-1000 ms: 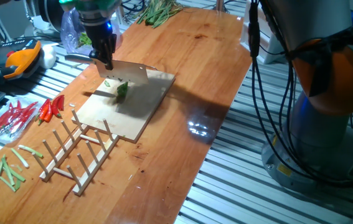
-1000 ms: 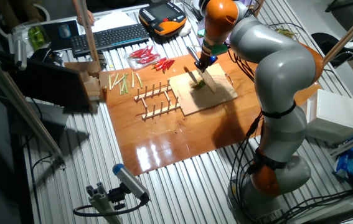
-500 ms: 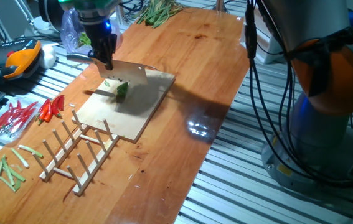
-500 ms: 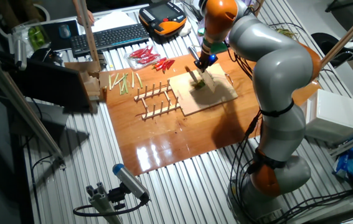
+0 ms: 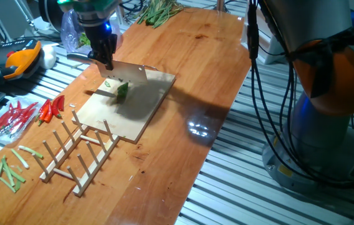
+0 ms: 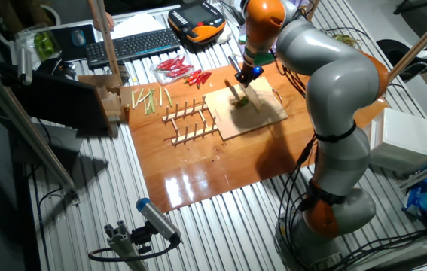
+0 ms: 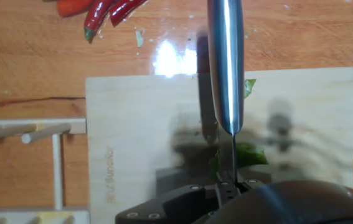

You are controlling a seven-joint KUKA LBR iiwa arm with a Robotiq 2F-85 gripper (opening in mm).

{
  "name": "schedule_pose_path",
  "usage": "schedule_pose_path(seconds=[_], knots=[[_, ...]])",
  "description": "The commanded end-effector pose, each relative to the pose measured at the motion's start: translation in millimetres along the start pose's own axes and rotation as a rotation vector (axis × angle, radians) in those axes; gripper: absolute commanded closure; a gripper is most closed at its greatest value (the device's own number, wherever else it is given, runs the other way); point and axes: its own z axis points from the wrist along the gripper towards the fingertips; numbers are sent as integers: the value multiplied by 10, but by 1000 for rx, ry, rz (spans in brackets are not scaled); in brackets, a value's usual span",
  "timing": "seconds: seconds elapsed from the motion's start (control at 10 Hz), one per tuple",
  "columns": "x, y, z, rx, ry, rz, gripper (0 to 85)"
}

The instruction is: Chop the chili peppers

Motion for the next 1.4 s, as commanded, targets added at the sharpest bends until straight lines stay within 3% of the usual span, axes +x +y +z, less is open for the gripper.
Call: schedule_pose_path(seconds=[0.0,0.2,0.4,0.7,1.3], knots=[[-16,-25,21,25,-13,-52,850],[-23,1,56,33,-13,-60,850],[-30,2,120,18,-17,-74,850],[-50,57,307,10,-52,-75,850],[-134,53,439,-12,-57,-84,850]])
